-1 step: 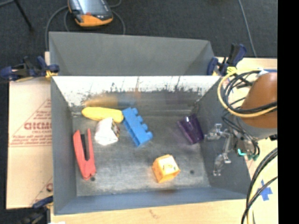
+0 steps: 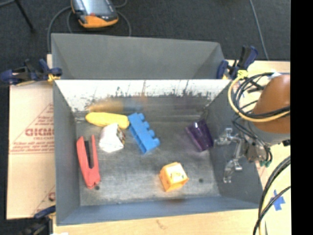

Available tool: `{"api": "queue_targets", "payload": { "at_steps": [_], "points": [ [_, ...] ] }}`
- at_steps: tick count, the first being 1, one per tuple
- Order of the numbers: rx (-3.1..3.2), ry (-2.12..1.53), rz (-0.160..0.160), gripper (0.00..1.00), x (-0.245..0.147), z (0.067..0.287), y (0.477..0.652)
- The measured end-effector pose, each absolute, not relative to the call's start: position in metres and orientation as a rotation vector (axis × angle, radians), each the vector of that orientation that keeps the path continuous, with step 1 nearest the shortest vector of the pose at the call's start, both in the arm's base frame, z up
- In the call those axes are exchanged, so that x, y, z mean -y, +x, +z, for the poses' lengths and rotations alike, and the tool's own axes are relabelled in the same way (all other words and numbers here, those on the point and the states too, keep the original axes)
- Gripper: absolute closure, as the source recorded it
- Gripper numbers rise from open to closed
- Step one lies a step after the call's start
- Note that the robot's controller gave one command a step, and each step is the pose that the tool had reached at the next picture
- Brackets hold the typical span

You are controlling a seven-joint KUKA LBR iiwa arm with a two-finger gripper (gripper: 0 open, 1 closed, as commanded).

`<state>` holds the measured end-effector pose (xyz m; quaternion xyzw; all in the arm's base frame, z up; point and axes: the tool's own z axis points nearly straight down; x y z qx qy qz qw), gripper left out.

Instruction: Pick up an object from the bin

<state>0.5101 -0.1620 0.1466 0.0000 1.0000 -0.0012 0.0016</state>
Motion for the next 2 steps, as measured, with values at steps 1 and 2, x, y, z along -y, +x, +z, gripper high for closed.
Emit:
{"api": "queue_targets", "payload": {
  "at_steps": [1,2],
  "points": [
    [-3.137,-0.072,-0.004,0.0,0.135,0.163,0.517],
    [-3.129,-0.225,-0.004,0.0,0.111,0.143,0.525]
  ]
}}
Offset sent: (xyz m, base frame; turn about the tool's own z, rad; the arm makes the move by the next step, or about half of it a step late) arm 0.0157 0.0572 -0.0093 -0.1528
